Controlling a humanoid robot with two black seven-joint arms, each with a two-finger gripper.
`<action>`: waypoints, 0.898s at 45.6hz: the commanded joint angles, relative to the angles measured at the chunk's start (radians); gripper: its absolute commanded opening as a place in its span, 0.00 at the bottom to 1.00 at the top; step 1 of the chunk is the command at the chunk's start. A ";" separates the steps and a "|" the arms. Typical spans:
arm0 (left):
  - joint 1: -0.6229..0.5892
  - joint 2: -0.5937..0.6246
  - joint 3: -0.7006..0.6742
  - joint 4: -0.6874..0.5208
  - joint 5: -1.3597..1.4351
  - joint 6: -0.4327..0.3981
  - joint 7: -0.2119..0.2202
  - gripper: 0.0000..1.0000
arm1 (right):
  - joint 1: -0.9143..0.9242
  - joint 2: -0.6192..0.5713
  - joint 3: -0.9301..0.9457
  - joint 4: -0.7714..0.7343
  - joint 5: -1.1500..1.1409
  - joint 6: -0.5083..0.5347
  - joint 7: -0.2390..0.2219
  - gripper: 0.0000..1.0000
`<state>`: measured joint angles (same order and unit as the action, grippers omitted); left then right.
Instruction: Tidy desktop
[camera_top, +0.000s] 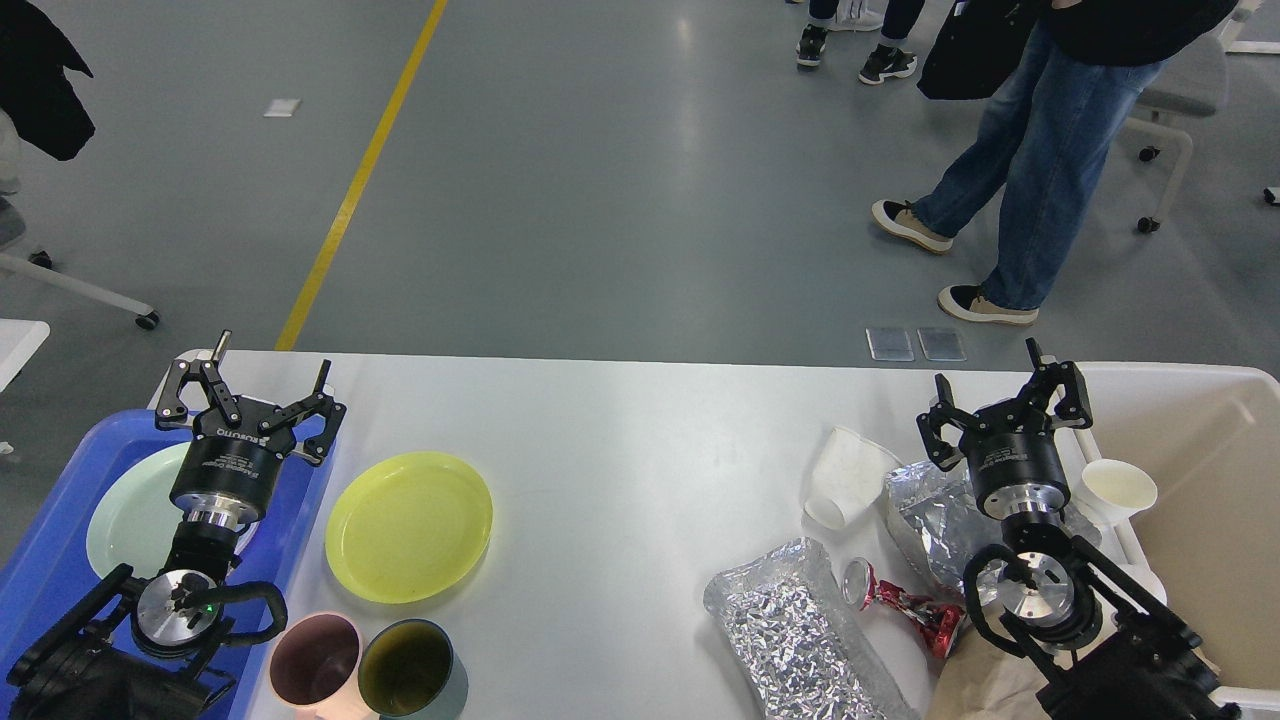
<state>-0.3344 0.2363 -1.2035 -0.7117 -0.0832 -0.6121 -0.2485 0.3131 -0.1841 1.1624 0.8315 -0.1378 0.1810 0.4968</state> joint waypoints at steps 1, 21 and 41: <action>0.000 0.000 0.002 0.000 0.000 0.000 0.000 0.96 | 0.000 0.000 0.000 0.000 0.000 0.000 0.000 1.00; -0.002 0.001 0.004 0.000 -0.001 0.000 -0.002 0.96 | 0.000 0.000 0.000 0.000 0.000 0.000 0.000 1.00; 0.000 0.001 0.004 0.000 -0.001 0.000 -0.002 0.96 | 0.000 0.000 0.000 0.000 0.000 0.000 0.000 1.00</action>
<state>-0.3350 0.2376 -1.1995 -0.7117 -0.0842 -0.6135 -0.2501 0.3133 -0.1841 1.1625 0.8315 -0.1382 0.1810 0.4968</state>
